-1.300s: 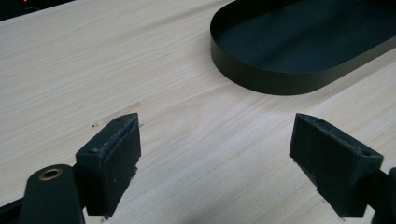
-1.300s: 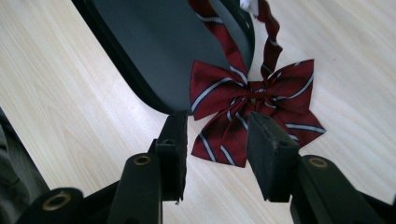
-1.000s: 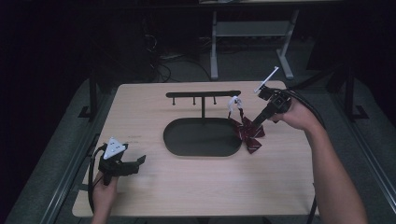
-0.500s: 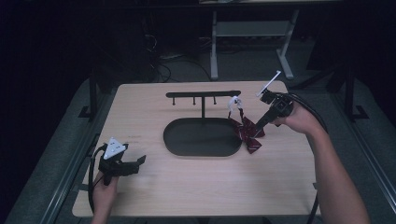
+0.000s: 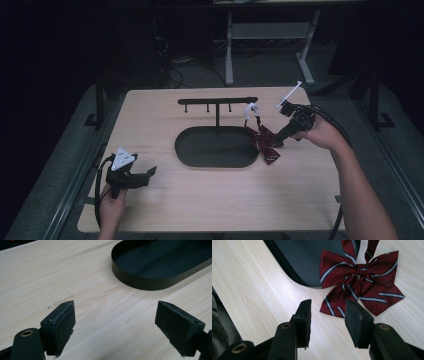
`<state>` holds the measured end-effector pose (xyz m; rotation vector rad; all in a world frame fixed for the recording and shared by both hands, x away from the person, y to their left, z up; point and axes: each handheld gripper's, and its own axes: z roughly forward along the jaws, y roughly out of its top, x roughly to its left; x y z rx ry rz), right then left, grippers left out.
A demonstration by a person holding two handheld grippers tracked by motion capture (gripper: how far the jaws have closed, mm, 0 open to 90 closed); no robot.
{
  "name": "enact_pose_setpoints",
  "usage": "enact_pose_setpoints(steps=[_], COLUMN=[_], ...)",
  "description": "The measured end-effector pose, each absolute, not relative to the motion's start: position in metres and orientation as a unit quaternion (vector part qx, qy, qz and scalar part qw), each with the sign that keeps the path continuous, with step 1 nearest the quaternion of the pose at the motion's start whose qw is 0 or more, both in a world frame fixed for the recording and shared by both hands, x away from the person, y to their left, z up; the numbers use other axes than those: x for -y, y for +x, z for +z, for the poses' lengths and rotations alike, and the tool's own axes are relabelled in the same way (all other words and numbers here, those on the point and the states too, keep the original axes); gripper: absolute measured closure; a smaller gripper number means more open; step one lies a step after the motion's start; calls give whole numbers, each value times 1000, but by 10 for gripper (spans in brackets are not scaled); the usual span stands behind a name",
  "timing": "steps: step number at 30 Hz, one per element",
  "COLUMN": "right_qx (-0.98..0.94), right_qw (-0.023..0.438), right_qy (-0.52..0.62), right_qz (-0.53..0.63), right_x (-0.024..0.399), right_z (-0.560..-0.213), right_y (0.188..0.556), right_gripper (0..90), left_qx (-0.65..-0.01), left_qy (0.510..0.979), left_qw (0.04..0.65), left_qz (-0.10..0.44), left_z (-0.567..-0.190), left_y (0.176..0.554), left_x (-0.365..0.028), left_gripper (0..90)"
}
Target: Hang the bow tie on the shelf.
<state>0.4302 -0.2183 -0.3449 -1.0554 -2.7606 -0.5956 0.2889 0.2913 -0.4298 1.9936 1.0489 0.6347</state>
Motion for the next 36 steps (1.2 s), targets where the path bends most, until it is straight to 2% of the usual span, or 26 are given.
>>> enact_pose_setpoints(steps=[36], right_qx=[913], right_qw=[66], right_qy=[-338], right_qz=[-219], right_x=[233], right_z=[-368], right_y=[395], right_gripper=[525], left_qx=[-412], left_qy=[785], left_qw=[390], left_qz=[248], left_z=[-430], left_y=[289], left_x=[-289], left_gripper=[163])
